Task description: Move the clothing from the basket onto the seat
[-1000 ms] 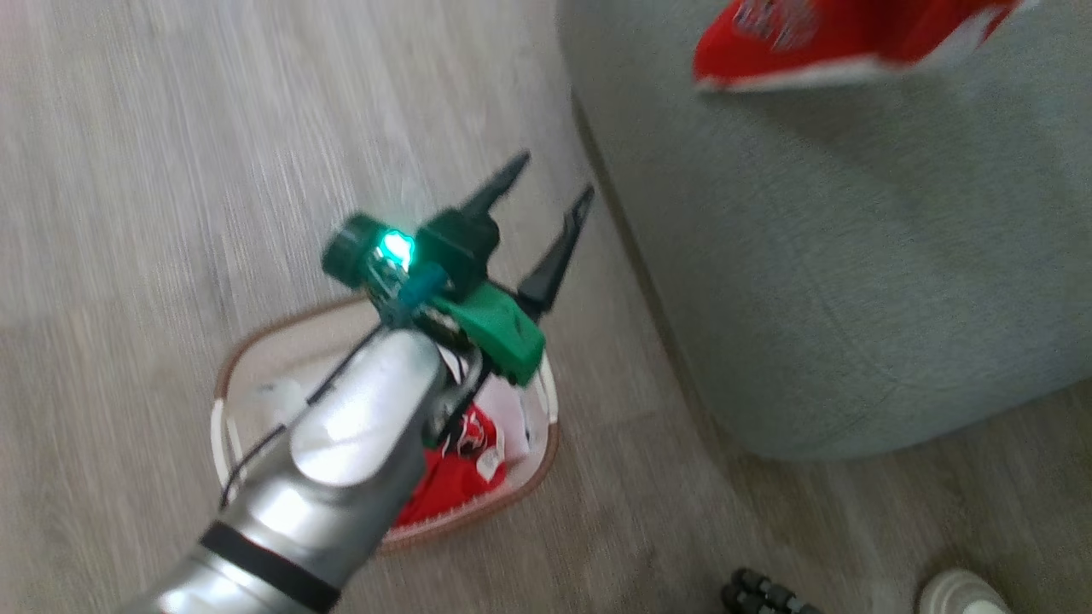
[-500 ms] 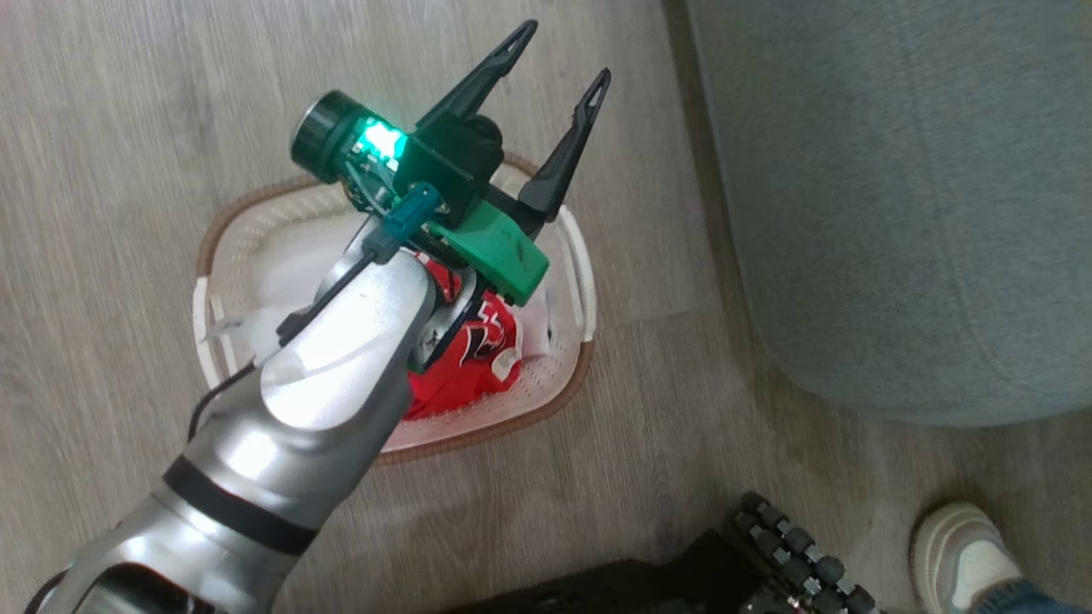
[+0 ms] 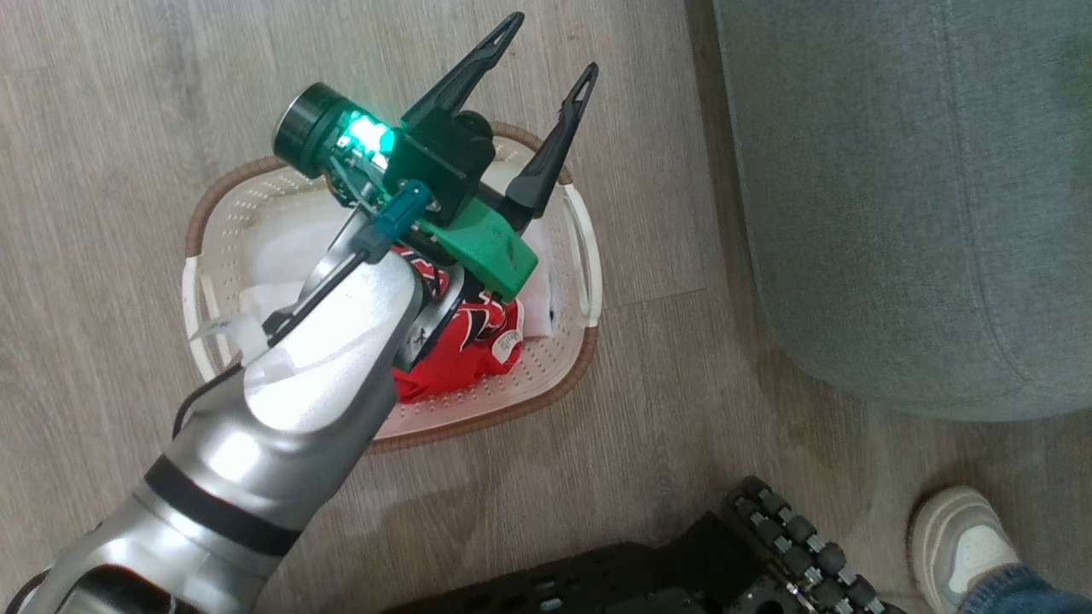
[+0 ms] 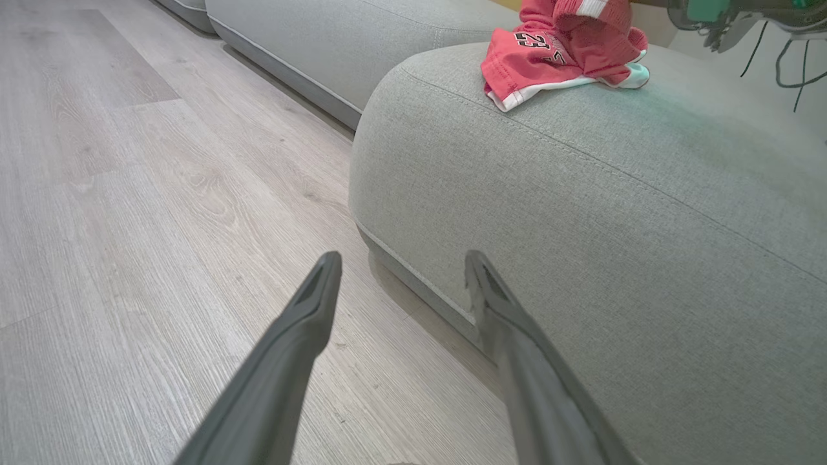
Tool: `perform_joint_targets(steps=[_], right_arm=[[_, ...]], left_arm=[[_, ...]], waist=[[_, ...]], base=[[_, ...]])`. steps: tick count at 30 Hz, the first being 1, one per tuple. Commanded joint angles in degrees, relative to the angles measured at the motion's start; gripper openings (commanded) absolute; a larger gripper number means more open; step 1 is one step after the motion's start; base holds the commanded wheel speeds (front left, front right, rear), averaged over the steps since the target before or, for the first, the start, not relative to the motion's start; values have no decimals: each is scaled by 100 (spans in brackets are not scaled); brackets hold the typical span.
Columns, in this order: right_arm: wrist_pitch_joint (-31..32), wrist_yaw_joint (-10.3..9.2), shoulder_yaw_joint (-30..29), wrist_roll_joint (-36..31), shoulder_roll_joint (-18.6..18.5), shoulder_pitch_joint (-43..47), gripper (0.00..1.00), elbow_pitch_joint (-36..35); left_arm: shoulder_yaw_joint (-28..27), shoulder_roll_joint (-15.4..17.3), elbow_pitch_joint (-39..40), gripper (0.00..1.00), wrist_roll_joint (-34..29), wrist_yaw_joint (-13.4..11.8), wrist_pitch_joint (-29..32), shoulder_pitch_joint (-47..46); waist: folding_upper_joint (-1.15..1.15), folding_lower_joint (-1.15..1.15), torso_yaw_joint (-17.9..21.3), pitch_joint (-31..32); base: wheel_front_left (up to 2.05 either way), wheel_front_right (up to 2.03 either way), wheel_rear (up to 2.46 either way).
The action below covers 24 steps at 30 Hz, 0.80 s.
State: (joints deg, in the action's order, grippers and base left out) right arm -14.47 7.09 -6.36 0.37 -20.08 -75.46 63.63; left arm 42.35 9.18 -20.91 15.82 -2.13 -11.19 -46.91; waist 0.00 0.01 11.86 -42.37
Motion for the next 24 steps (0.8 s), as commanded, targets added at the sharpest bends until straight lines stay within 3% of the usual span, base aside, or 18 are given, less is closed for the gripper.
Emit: perform_joint_targets(steps=[1, 8, 14, 24], right_arm=[[-50, 40, 32, -64, 16, 188, 100, -220], [-51, 40, 326, 171, 122, 794, 100, -657], [-52, 40, 724, 612, -2, 1488, 100, -1247], [-52, 40, 906, 1110, -118, 2430, 100, -2065]], left_arm=[[-104, 103, 172, 100, 18, -40, -2, 39], [-256, 176, 100, 100, 217, -122, -117, 250], [-338, 214, 15, 100, 346, -161, -250, 509], [-652, 142, -79, 100, 618, -276, -372, 1150]], waist=[[0, -1, 15, 45], [0, -1, 62, 371], [0, -1, 34, 888], [0, -1, -252, 1879]], base=[[0, 0, 0], [0, 0, 0], [0, 0, 0], [0, 0, 0]])
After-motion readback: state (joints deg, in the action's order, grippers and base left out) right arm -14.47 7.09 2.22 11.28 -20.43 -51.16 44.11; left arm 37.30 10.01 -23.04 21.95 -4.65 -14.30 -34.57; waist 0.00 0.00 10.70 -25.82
